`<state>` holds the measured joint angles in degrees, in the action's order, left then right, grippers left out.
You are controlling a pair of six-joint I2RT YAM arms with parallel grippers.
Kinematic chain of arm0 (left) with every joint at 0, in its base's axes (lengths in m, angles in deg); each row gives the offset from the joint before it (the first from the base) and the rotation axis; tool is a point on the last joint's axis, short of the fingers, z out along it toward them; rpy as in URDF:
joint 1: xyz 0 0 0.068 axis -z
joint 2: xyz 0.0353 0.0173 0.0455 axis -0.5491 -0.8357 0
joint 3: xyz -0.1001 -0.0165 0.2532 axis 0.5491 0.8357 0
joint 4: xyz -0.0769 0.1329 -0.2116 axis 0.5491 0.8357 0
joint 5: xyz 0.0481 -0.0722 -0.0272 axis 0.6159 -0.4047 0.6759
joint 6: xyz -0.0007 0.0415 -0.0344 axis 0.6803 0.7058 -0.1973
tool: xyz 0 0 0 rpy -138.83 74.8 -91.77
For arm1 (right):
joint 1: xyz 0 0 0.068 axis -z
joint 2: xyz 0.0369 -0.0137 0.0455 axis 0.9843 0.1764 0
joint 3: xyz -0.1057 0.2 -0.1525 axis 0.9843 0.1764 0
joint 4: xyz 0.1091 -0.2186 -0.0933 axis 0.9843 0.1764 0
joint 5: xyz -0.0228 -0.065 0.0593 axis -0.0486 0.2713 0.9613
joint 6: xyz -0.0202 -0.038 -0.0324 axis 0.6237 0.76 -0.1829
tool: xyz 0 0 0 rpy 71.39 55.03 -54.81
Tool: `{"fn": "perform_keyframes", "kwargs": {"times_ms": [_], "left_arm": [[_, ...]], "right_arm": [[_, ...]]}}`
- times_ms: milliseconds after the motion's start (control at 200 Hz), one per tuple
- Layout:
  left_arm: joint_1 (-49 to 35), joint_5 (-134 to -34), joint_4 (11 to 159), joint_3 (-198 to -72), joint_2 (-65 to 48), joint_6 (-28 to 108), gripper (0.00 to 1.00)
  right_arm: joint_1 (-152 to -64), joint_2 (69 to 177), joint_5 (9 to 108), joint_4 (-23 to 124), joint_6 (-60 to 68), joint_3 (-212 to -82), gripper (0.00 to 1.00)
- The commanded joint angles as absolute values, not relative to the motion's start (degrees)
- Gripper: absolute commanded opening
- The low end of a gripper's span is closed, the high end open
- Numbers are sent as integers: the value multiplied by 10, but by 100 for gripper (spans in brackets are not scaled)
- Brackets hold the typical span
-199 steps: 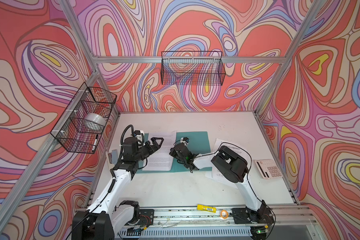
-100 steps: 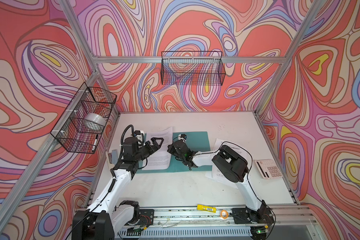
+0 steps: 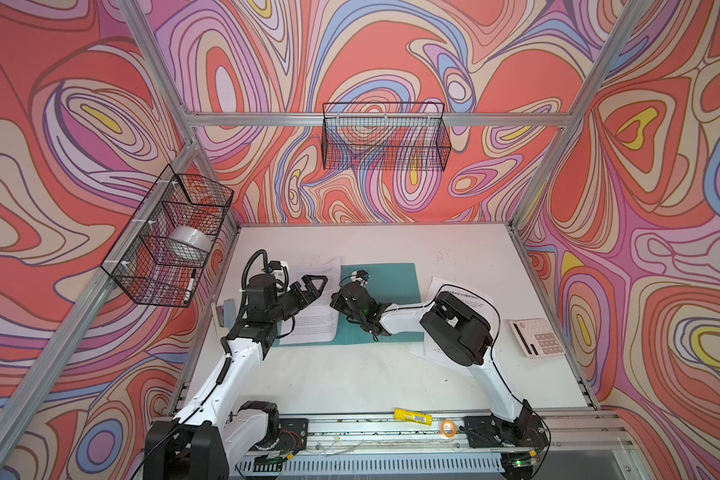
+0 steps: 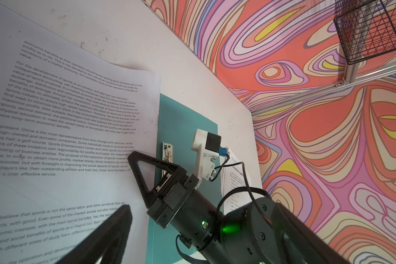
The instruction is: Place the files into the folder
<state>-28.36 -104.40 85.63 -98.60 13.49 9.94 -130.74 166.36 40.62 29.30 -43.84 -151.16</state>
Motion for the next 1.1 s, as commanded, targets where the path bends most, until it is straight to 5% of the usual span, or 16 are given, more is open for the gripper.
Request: {"fn": "perform_keyframes", "kwargs": {"times_ms": [0, 1092], "left_arm": [[-280, -1043, 856, -976, 138, 100, 95], [-274, -1040, 864, -977, 145, 101, 95]], "right_arm": [[-1317, 1677, 390, 311, -443, -1521, 0], [-1315, 1666, 340, 308, -462, -1507, 0]]}}
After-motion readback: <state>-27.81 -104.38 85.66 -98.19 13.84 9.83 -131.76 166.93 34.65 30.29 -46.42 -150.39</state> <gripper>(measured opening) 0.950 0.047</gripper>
